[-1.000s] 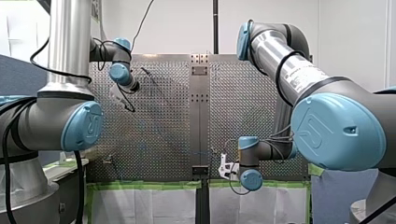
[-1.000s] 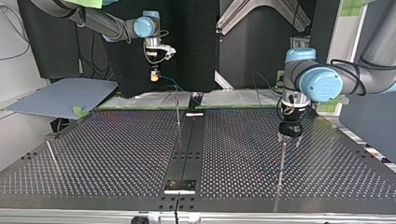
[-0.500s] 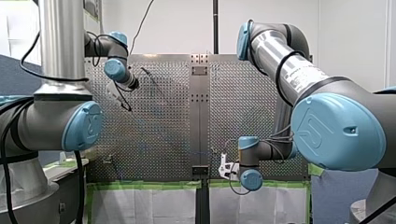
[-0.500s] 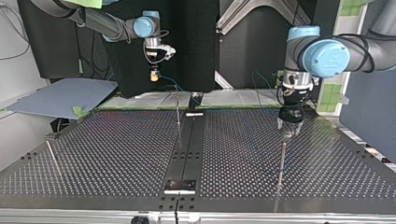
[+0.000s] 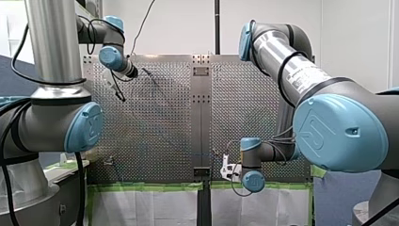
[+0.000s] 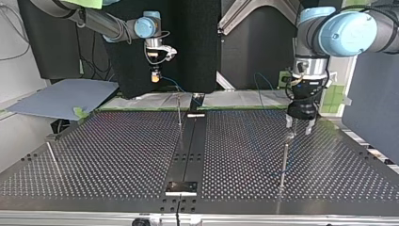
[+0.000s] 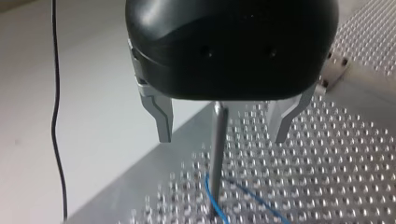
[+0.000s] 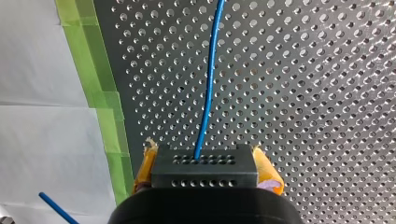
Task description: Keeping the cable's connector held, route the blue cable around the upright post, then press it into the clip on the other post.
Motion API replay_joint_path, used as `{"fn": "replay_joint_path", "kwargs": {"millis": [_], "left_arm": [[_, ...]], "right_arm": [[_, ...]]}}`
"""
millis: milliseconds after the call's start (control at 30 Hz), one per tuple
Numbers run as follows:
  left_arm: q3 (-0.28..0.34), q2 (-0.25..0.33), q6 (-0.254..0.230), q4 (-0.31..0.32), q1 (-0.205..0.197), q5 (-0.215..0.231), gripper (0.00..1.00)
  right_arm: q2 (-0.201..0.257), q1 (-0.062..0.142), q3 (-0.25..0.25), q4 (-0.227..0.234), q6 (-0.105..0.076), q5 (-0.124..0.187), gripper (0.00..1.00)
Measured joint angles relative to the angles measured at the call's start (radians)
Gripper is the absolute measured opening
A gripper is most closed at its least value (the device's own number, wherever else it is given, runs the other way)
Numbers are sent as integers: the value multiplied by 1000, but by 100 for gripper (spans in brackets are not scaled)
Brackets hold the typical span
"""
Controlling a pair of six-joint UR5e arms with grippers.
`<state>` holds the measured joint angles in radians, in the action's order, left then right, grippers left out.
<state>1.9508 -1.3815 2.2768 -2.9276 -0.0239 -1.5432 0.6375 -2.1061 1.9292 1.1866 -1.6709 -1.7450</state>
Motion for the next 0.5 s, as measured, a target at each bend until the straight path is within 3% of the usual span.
{"fn": "replay_joint_path", "kwargs": {"millis": [200,500], "left_arm": [[-34,47,-60,-52,0,17,100],[-128,50,-157,-148,6,-40,100]], "right_arm": [[0,2,0,1,-1,4,0],[0,3,0,1,-5,6,0]]}}
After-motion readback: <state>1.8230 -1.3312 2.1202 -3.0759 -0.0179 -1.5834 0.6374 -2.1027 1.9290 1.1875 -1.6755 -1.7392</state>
